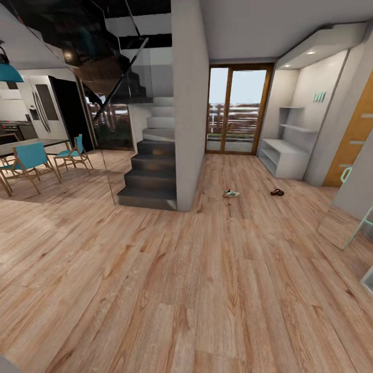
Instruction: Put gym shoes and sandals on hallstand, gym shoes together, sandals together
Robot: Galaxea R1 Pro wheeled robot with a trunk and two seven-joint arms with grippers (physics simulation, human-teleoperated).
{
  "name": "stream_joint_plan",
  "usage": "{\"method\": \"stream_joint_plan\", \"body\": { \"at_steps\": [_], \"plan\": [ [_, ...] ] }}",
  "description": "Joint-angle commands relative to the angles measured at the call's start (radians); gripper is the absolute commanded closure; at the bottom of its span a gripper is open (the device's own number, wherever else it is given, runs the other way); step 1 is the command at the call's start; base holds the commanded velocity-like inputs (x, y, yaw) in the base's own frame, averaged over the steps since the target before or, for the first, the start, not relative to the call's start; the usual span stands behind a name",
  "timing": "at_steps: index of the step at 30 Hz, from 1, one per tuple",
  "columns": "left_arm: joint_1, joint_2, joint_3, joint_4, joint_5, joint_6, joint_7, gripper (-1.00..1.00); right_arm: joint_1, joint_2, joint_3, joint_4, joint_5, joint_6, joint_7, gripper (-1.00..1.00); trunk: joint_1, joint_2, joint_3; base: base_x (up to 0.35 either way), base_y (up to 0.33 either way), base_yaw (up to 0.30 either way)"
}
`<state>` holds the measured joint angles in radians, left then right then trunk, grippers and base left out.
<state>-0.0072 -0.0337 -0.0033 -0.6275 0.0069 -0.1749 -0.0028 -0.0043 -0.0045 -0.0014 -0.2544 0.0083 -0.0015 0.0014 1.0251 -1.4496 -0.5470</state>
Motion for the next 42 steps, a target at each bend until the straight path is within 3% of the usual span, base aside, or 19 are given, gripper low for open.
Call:
{"method": "stream_joint_plan", "body": {
  "at_steps": [1,42],
  "plan": [
    [0.000,0.000,-0.001,0.000,0.001,-0.003,0.000,-1.00,0.000,0.000,0.000,0.000,0.001,0.000,0.000,-1.00,0.000,0.000,-0.001,-0.022,-0.022,0.030],
    [0.000,0.000,-0.001,0.001,0.001,-0.003,0.000,-1.00,0.000,0.000,0.000,0.000,0.000,0.000,0.000,-1.00,0.000,0.000,-0.001,-0.224,-0.216,0.274]
  ]
}}
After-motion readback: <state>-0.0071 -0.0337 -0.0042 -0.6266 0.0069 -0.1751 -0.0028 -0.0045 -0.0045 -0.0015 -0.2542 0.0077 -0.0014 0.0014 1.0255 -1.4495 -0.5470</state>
